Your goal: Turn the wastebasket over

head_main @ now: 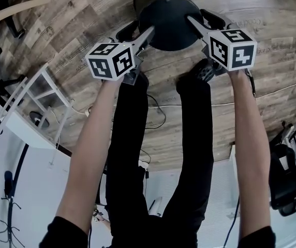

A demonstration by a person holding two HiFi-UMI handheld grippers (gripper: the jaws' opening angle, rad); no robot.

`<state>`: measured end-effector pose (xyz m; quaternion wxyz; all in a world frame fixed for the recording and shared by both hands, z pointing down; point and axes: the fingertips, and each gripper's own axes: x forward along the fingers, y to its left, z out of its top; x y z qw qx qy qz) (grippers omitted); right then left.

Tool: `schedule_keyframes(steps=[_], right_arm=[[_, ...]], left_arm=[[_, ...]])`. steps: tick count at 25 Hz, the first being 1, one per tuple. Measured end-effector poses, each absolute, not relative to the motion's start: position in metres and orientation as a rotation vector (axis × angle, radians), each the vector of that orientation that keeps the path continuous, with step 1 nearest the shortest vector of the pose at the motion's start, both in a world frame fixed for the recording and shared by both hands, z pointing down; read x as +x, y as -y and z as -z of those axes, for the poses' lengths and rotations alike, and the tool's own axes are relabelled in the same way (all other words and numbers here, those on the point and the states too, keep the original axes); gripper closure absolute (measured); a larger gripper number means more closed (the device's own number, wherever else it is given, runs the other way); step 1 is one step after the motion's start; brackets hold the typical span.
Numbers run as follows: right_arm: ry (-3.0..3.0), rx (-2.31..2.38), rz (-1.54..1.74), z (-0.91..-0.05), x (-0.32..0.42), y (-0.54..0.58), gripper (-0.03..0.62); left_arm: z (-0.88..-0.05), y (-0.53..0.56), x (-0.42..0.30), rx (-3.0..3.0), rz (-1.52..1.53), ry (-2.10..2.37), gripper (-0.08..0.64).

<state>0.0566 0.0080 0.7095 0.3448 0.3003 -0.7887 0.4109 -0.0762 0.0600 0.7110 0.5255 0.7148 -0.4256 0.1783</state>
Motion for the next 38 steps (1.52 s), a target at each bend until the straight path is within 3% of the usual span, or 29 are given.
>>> schedule_keyframes(steps=[28, 38], right_arm=[[1.997, 0.713, -1.038, -0.728, 0.064, -0.021, 0.406], [2.015, 0.716, -0.92, -0.641, 0.063, -0.015, 0.451]], left_arm=[[-0.732, -0.066, -0.069, 1.684, -0.552, 0.981, 0.319], [-0.646, -0.049, -0.071, 1.777, -0.593, 0.963, 0.328]])
